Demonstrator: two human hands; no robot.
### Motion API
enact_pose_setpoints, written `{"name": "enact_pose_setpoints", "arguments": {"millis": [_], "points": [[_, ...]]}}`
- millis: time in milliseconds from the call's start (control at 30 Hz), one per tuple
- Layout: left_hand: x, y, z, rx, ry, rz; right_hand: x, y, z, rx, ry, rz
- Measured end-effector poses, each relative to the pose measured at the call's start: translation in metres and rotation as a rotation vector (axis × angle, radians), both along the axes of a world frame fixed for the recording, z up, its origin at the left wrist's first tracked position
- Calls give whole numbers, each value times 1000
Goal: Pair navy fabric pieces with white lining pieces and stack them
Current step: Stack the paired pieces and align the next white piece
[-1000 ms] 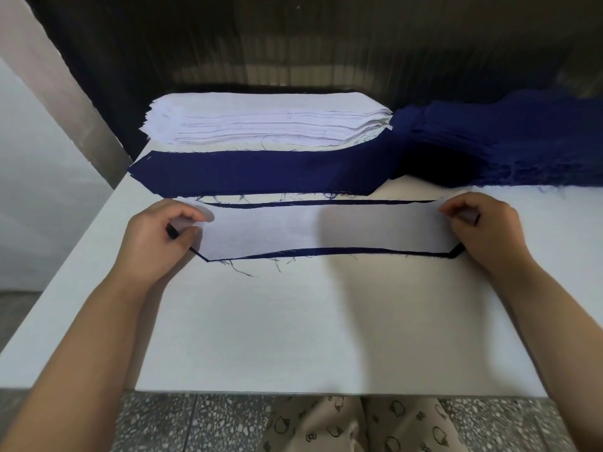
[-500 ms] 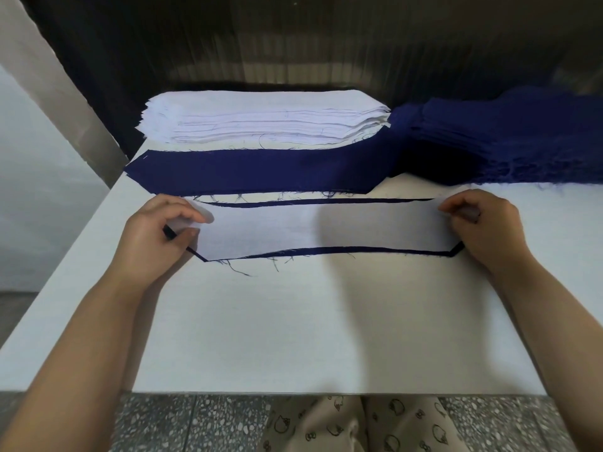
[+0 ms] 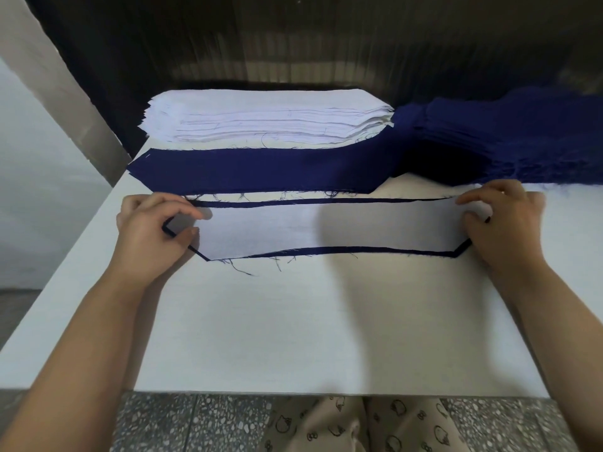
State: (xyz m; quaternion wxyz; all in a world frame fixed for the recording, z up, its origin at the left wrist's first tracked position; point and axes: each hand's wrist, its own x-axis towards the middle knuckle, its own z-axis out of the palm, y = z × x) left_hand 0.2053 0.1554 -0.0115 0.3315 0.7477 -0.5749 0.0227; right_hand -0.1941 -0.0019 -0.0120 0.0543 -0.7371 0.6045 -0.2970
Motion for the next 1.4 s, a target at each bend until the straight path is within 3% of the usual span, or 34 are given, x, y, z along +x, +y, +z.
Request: {"name": "enact_pose_setpoints", "arguments": {"millis": [233,367,433,533,600,833,1033,1167,1400], "points": [[5,-5,-2,79,192,93,12,6,2,0,18,153],[11,-18,2,-23,369,97,30,1,11,-16,74,152],[15,-29,5,-51,299,120,45,-6,18,11,66,170],[21,-53,9,-12,2,111,73,-25,26,29,82,245],[23,-70,14,-4,-85,103,93,-40,32,21,63,303],[40,-137,19,38,-117,215,155,-108,43,99,86,427],[52,-174,18,69,-221,178,181,-158,39,210,160,290],[56,-193,20,254,-230,186,183,-166,33,280,248,231],[54,-198,18,196,-319,169,183,-165,32,118,374,205]]}}
